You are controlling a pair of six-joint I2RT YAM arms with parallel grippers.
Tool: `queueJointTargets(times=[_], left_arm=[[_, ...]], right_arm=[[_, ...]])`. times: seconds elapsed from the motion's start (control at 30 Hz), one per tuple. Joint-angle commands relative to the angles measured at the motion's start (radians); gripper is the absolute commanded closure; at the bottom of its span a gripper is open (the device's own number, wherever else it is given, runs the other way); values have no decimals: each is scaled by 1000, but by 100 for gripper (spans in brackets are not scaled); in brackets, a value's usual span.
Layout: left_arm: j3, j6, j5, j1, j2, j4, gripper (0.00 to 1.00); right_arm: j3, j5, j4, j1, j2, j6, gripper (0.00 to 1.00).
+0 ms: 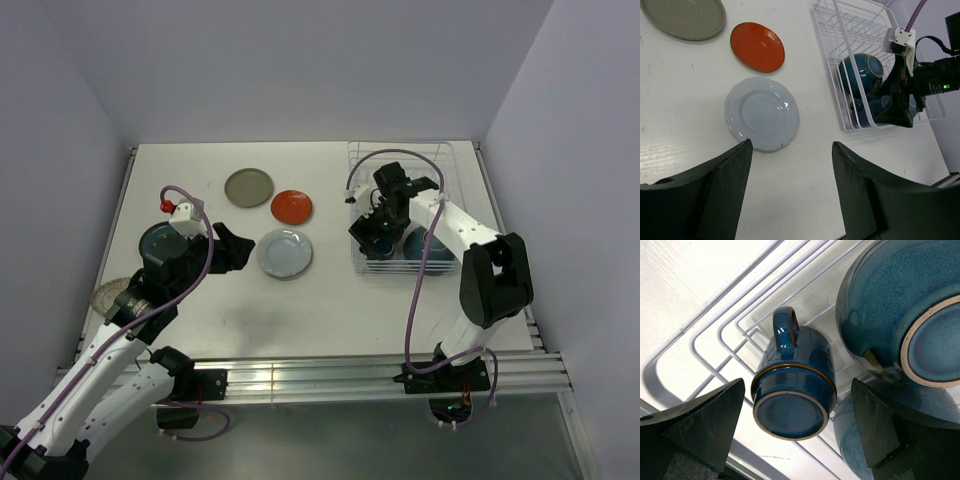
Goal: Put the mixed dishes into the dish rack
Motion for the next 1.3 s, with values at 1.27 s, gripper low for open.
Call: queueJointTargets(times=[1.27], left_arm=[[-369,-460,496,320,670,845,32]], right_arm=[[-418,-1011,670,-283,-670,266,10]])
